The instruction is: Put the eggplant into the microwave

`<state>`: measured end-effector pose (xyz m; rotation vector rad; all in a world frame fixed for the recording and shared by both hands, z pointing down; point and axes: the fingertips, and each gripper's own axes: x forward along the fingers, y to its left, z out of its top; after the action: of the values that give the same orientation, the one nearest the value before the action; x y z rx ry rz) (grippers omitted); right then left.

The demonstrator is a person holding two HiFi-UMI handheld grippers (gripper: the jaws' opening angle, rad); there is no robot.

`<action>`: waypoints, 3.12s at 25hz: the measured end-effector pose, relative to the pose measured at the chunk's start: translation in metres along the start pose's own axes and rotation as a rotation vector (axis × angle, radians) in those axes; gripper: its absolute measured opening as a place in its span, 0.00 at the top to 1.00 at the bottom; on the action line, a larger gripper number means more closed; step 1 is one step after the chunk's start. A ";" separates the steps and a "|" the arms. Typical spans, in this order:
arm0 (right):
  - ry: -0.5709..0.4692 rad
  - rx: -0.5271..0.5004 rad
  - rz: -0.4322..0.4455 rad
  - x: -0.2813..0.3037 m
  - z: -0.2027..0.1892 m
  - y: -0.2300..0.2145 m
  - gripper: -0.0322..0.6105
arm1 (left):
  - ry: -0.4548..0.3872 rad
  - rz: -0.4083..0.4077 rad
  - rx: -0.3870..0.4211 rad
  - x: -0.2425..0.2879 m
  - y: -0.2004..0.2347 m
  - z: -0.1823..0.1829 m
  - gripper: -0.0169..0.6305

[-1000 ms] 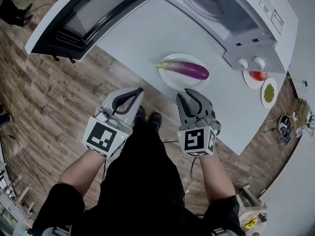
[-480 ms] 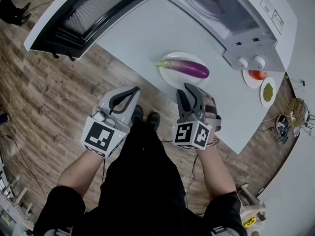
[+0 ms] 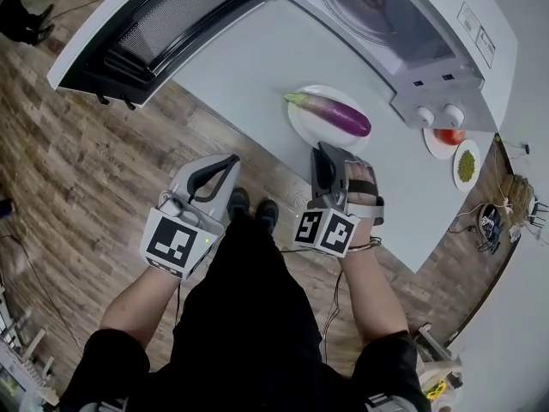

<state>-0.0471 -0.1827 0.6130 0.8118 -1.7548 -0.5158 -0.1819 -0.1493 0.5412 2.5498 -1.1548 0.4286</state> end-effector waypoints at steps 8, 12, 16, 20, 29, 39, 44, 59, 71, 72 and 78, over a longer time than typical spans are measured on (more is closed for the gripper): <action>0.039 -0.032 -0.058 0.008 -0.011 -0.013 0.88 | 0.011 -0.006 -0.007 0.003 0.000 -0.010 0.96; 0.045 -0.070 -0.079 0.008 -0.013 -0.013 0.89 | 0.012 -0.018 0.001 0.004 -0.006 -0.011 0.96; 0.059 -0.163 -0.130 0.008 -0.014 -0.014 0.90 | 0.013 -0.022 0.001 0.006 -0.010 -0.012 0.96; 0.069 -0.210 -0.193 0.004 -0.017 -0.013 0.91 | 0.021 -0.031 0.015 0.008 -0.013 -0.016 0.96; 0.029 -0.235 -0.297 -0.010 -0.018 -0.016 0.91 | 0.034 -0.044 0.011 0.014 -0.022 -0.019 0.96; 0.003 -0.250 -0.352 -0.021 -0.021 -0.018 0.91 | 0.035 -0.062 0.028 0.024 -0.031 -0.014 0.96; -0.012 -0.253 -0.385 -0.028 -0.021 -0.026 0.91 | 0.027 -0.073 0.045 0.030 -0.035 -0.008 0.96; -0.073 -0.262 -0.483 -0.073 0.025 -0.094 0.91 | -0.037 -0.073 0.099 0.014 -0.037 0.063 0.96; -0.077 -0.293 -0.528 -0.087 0.056 -0.126 0.91 | -0.086 -0.092 0.131 0.002 -0.026 0.099 0.96; -0.074 -0.292 -0.532 -0.087 0.056 -0.129 0.91 | -0.088 -0.096 0.136 0.003 -0.025 0.102 0.96; -0.070 -0.281 -0.545 -0.069 0.053 -0.140 0.91 | -0.111 -0.115 0.141 0.018 -0.020 0.118 0.96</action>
<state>-0.0469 -0.2287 0.4550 1.0773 -1.4656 -1.1365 -0.1386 -0.1955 0.4376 2.7770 -1.0412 0.3565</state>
